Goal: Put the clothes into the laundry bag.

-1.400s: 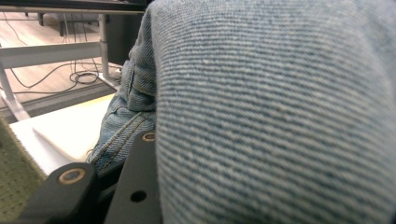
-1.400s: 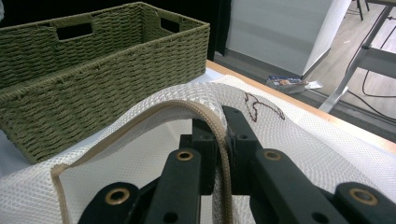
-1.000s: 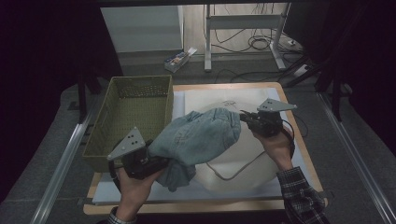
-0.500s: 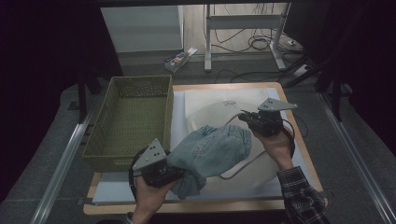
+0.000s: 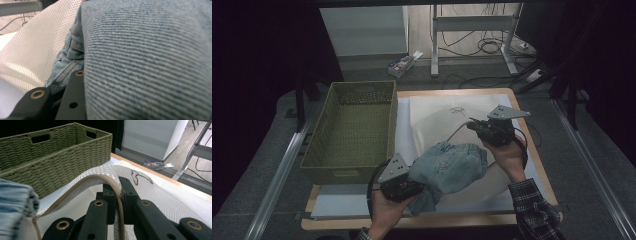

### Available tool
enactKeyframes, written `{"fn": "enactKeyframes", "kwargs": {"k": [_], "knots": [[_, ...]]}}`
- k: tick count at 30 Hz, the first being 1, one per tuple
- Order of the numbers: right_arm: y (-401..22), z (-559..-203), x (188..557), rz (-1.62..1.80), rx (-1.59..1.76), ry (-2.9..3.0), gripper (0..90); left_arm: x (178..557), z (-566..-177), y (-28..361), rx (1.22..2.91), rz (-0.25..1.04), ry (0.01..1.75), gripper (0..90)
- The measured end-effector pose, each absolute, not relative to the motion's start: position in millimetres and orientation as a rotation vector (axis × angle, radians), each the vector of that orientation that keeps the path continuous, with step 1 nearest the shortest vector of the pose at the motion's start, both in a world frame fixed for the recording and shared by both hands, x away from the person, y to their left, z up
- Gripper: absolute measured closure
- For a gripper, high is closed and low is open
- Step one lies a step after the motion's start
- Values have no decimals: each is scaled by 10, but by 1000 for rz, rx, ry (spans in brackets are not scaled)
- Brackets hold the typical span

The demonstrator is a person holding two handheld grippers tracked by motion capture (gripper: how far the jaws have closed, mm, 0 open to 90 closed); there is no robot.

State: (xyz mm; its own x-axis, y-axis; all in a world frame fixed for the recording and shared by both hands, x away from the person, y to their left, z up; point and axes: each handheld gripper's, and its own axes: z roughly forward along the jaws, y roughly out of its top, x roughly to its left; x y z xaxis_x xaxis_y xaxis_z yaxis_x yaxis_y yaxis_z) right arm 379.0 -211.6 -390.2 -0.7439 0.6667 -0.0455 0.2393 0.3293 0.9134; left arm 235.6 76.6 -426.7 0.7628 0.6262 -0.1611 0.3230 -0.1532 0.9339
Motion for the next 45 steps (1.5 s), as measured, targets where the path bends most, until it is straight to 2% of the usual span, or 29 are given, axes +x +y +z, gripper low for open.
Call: {"fn": "enactKeyframes", "kwargs": {"k": [10, 16, 23, 34, 45], "knots": [[-2126, -3894, 3786, 1400, 803, 2184, 832, 2469, -4237, 627, 1750, 299, 753, 663], [-2133, -3881, 3776, 1403, 800, 2182, 832, 2586, -4293, 596, 1789, 361, 841, 664], [-2086, -3892, 3765, 1394, 787, 2195, 832, 2709, -4381, 584, 1762, 364, 916, 664], [-2091, -3907, 3775, 1392, 804, 2197, 832, 2662, -4334, 250, 1806, 381, 834, 660], [-2105, -3912, 3786, 1385, 810, 2194, 832, 2618, -4390, 143, 1847, 327, 771, 657]]}}
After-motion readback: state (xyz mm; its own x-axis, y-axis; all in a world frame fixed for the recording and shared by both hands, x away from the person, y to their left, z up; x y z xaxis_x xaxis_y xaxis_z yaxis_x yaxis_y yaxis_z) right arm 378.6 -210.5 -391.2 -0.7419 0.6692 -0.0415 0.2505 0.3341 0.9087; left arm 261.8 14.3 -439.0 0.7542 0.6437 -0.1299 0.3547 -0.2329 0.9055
